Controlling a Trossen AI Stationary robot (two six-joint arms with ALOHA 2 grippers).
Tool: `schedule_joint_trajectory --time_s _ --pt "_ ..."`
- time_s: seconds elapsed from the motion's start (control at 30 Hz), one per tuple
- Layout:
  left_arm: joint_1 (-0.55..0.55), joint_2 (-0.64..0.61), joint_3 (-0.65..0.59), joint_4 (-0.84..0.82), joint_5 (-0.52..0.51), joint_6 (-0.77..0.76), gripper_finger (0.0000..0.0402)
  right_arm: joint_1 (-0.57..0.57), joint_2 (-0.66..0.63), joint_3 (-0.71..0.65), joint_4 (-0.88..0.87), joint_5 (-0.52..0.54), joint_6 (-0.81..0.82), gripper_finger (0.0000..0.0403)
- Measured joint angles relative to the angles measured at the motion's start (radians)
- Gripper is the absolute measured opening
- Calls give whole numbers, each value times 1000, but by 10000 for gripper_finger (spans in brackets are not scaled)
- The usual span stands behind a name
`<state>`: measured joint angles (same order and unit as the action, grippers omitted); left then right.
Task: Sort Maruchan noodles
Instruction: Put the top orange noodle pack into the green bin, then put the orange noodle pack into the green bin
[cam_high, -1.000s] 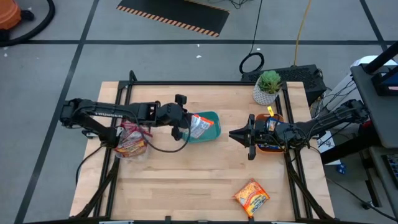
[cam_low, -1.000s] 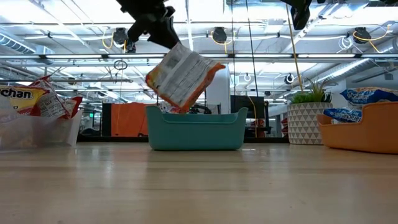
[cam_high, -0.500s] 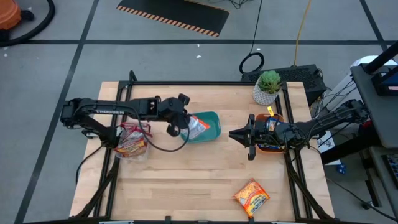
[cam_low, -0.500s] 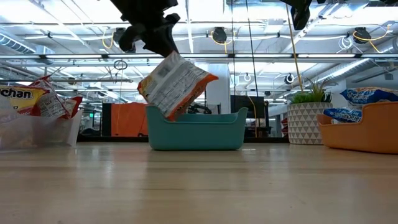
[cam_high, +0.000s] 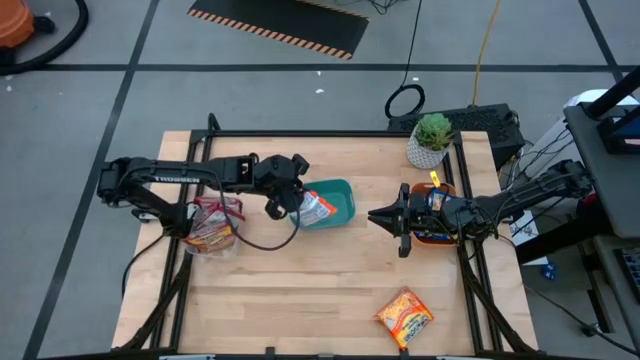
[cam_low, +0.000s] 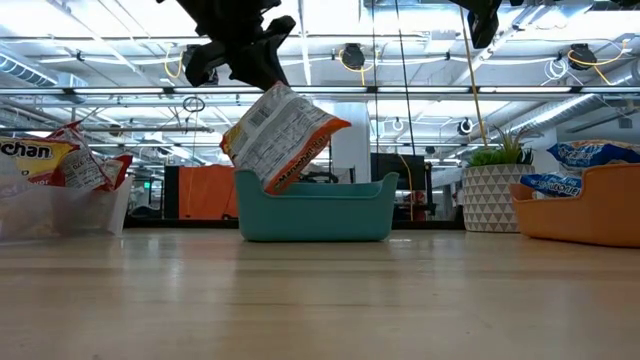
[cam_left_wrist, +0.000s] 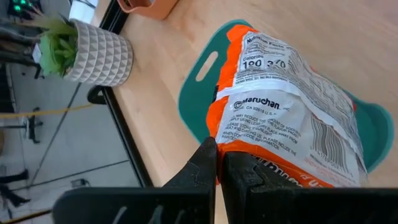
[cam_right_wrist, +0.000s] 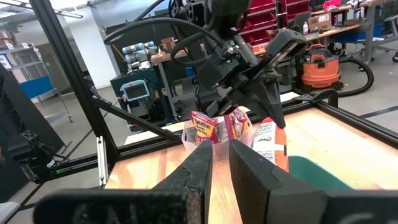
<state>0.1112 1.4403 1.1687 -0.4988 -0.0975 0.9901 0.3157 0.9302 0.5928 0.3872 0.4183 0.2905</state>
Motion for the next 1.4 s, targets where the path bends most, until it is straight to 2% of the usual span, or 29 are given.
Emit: schedule_joint_trajectory --time_s 0.17,0.5,0.63,0.87,1.03,1.17,1.3,1.4 --pt "0 0 0 1 0 5 24 0 0 0 -4 0 0 47" --pt "-12 -1 0 61 -112 -47 168 0 0 0 -4 0 0 47" --pt "-14 -1 0 57 -146 -188 203 0 0 0 -4 0 0 47" --pt "-57 -1 0 -102 -148 -520 193 0 0 0 -22 0 10 47" --pt "-143 -1 0 -201 -147 -707 171 0 0 0 -26 0 22 47" --pt "-231 -1 0 -221 -147 -770 157 0 0 0 -36 0 67 47" --pt "-318 -1 0 -206 -147 -787 152 0 0 0 -130 55 284 47" --pt "-374 -1 -13 -145 -168 -808 152 0 16 0 -191 56 362 47"
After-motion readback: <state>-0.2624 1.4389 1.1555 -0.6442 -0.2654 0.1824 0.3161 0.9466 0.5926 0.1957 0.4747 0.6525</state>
